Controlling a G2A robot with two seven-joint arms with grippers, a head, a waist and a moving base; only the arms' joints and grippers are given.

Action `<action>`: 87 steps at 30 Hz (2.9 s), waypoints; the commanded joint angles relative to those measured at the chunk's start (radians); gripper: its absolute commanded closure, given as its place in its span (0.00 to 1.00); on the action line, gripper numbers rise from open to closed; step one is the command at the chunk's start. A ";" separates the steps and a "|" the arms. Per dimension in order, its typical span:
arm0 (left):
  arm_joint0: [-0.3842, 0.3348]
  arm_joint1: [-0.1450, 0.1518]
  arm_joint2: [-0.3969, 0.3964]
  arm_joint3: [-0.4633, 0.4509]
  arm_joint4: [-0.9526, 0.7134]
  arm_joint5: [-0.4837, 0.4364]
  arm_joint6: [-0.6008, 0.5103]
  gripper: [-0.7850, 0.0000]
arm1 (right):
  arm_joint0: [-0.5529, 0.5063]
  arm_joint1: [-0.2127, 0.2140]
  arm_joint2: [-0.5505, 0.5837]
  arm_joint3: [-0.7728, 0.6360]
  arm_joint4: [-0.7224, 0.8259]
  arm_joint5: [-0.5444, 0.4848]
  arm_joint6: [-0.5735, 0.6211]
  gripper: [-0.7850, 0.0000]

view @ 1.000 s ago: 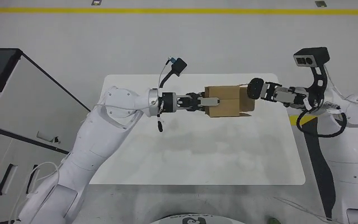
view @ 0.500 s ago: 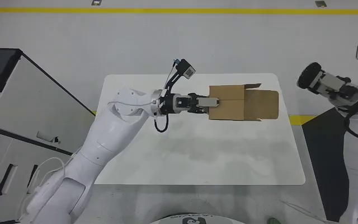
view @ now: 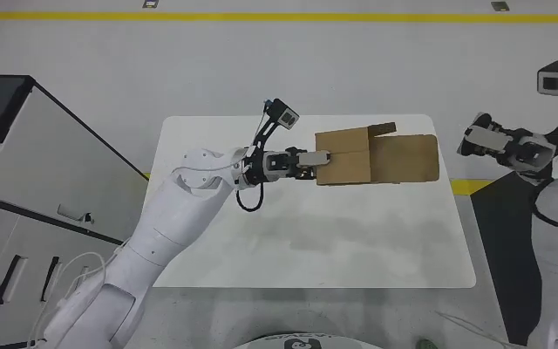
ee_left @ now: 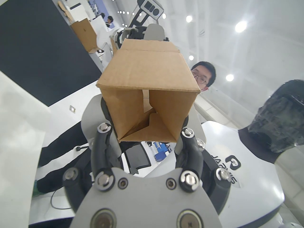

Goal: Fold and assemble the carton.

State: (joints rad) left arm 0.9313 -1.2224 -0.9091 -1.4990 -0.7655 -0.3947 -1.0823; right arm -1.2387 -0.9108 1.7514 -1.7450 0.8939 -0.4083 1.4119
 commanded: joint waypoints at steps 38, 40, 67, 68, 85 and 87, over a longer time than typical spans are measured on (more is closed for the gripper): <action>0.062 -0.008 -0.065 -0.030 -0.008 -0.042 -0.075 1.00 | 0.099 -0.009 -0.230 -0.133 -0.234 -0.028 -0.028 1.00; 0.063 -0.009 -0.068 -0.031 -0.005 -0.039 -0.077 1.00 | 0.104 -0.009 -0.242 -0.134 -0.251 -0.032 -0.033 1.00; 0.093 -0.013 -0.098 -0.036 0.015 -0.035 -0.088 1.00 | 0.212 -0.020 -0.423 -0.110 -0.468 -0.015 -0.104 1.00; 0.093 -0.013 -0.099 -0.035 0.014 -0.036 -0.089 1.00 | 0.217 -0.020 -0.428 -0.110 -0.476 -0.013 -0.102 1.00; 0.092 -0.018 -0.112 -0.013 -0.009 -0.038 -0.119 1.00 | 0.264 -0.023 -0.494 -0.097 -0.531 0.004 -0.120 1.00; 0.090 -0.018 -0.113 -0.008 -0.012 -0.039 -0.123 1.00 | 0.266 -0.023 -0.501 -0.096 -0.531 0.004 -0.123 1.00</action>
State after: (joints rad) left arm 1.0228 -1.2403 -1.0214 -1.5102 -0.7759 -0.4331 -1.2034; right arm -0.9736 -0.9340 1.2540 -1.8415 0.3627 -0.4044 1.2901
